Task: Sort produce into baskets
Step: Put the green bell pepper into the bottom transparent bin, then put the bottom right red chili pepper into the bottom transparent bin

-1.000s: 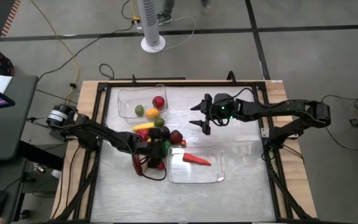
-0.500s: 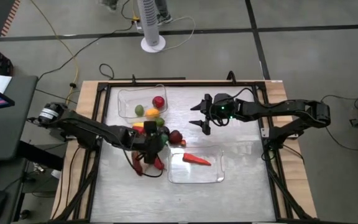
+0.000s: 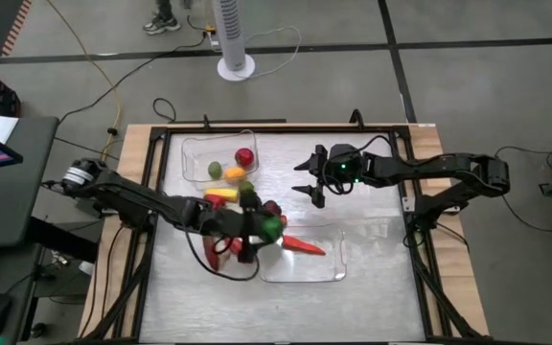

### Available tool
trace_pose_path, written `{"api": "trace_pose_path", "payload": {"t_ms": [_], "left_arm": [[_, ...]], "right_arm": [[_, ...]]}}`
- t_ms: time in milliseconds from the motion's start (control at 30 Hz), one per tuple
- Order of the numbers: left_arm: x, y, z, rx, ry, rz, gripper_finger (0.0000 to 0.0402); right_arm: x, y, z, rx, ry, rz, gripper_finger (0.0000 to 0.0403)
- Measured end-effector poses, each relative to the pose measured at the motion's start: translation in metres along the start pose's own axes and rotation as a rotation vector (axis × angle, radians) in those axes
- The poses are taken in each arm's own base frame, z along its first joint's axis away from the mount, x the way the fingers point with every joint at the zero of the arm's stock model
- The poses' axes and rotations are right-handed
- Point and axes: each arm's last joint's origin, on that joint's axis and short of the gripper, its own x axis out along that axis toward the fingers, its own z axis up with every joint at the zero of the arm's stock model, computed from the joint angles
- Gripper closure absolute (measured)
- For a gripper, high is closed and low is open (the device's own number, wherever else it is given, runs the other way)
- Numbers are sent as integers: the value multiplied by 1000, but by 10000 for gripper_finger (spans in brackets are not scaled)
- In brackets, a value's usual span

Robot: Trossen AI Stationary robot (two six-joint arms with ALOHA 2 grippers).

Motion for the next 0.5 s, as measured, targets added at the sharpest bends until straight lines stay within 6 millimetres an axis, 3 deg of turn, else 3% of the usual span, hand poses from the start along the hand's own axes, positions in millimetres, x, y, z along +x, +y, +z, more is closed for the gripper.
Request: {"api": "trace_pose_path", "payload": {"t_ms": [200,367,500], "left_arm": [[4,-12,3,63,46,-48,8],[-14,-12,13,138,94,25,22],[-34,-4,6,113,153,75,30]], "right_arm": [[0,0,0,0,4,0,78],[0,0,0,0,3,0,78],[0,0,0,0,3,0,78]]}}
